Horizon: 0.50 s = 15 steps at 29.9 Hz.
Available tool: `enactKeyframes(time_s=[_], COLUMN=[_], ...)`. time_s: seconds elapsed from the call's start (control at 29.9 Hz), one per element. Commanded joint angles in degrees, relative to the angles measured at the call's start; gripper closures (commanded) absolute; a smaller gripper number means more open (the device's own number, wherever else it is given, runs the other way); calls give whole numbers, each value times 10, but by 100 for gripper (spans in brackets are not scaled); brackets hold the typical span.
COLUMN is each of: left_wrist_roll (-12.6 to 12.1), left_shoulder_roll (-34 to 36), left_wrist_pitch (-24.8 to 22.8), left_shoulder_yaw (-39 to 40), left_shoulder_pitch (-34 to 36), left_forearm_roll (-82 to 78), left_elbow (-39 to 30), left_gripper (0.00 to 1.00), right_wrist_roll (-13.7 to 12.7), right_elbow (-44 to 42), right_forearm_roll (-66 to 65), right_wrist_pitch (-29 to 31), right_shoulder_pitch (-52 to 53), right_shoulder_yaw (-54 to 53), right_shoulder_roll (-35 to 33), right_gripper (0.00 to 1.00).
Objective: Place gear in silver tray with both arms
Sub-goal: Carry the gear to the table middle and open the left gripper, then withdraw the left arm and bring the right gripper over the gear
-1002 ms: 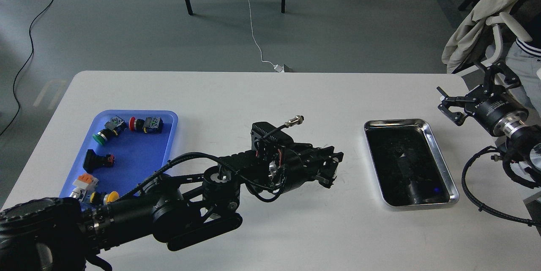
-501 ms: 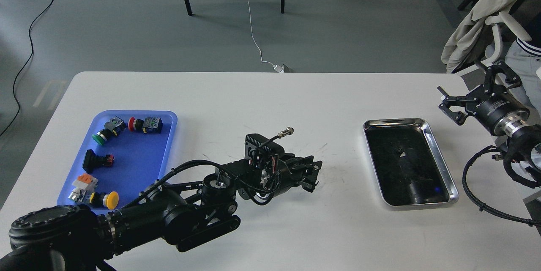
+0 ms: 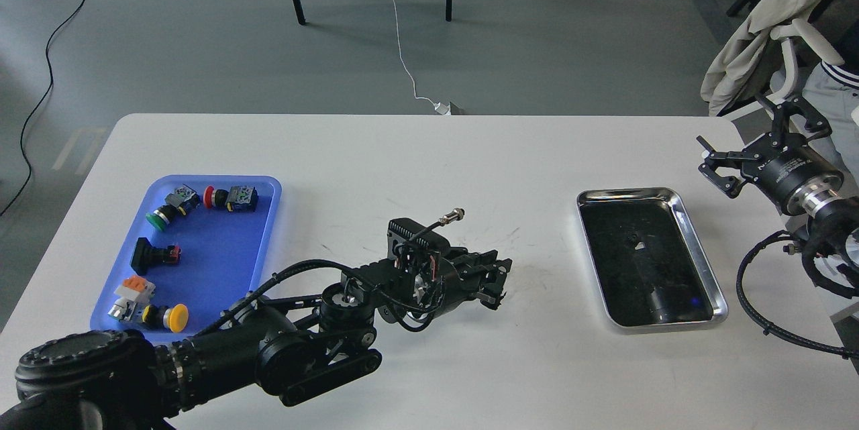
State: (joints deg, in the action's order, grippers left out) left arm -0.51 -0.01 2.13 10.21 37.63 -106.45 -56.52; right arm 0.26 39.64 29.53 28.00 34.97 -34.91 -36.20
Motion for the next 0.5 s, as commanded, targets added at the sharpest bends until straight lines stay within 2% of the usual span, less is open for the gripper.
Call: enactKeyframes(time_s=[0.0, 0.07, 0.2, 0.37, 0.47], left_wrist_roll=[2, 2, 1, 0, 0], left_shoulder_roll=[0, 0, 0, 0, 0], left_wrist_pitch=[38, 55, 58, 67, 70], left_shoulder_yaw=[6, 16, 60, 174, 233], left_shoulder_pitch=[-16, -15, -10, -1, 9], left_forearm_roll=[30, 57, 86, 133, 206], left_elbow=[-4, -5, -6, -7, -12], left_gripper=[7, 3, 2, 2, 2], right_wrist_roll=[-1, -3, -4, -6, -6], right_elbow=[1, 2, 3, 21, 66], right_forearm_roll=[0, -2, -34, -119, -211], right_wrist_pitch=[0, 0, 0, 0, 0], right_shoulder_pitch=[0, 4, 24, 57, 73], right_shoulder_yaw=[5, 6, 6, 6, 10], right_shoulder_roll=[3, 2, 2, 3, -1], right_gripper=[2, 2, 2, 2, 2])
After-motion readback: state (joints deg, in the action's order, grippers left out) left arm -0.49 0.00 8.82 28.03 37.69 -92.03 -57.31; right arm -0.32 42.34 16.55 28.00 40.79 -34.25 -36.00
